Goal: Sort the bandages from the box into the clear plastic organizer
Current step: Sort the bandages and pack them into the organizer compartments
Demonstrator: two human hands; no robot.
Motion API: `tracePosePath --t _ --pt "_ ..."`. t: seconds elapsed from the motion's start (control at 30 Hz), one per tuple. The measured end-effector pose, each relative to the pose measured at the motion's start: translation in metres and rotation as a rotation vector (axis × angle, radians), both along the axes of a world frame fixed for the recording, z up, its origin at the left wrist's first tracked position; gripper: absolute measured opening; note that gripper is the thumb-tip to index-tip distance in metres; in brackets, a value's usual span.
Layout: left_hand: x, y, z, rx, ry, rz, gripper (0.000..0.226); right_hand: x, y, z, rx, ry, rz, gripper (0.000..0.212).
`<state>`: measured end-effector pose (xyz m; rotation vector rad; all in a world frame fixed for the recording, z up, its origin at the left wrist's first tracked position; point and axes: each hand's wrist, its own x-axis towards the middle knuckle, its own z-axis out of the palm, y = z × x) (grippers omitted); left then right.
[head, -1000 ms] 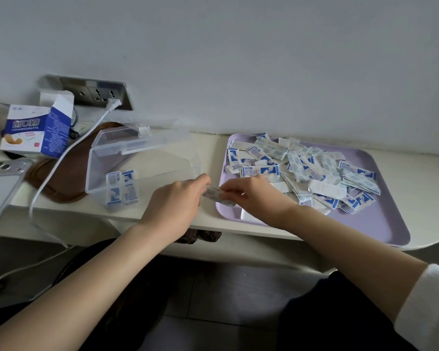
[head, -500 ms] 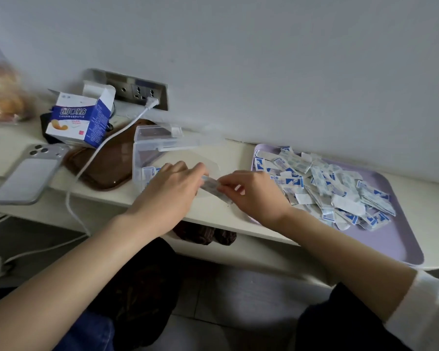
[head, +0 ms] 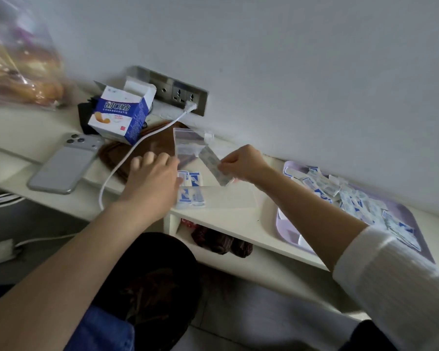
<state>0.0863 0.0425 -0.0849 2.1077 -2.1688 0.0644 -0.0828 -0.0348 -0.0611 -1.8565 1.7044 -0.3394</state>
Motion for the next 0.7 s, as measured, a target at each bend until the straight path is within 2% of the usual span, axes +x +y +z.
tracePosePath --t 0.07,0.1,0.17,0.33,0.4,0.53,0.7 --pt "0.0 0.001 -0.004 0.031 0.051 -0.026 0.033 0.013 -0.007 -0.009 0.115 0.009 -0.062 0.014" --pt "0.0 0.002 -0.006 0.034 0.078 -0.036 0.034 0.02 -0.01 -0.014 0.149 0.016 -0.072 0.014" --pt "0.001 0.004 -0.009 0.022 0.109 -0.035 0.037 0.034 -0.015 -0.022 0.195 0.046 -0.064 0.028" --pt "0.005 0.01 -0.017 -0.006 0.146 -0.024 0.043 0.063 -0.017 -0.035 0.243 0.027 -0.063 0.033" --pt "0.006 0.011 -0.02 0.001 0.184 -0.024 0.044 0.069 -0.016 -0.038 0.229 0.115 0.007 0.021" --pt "0.006 0.011 -0.024 0.001 0.216 -0.01 0.045 0.071 -0.009 -0.032 0.128 0.364 0.168 0.047" --pt "0.004 0.01 -0.023 0.013 0.221 0.002 0.045 0.073 -0.015 -0.036 0.049 0.488 0.217 0.041"
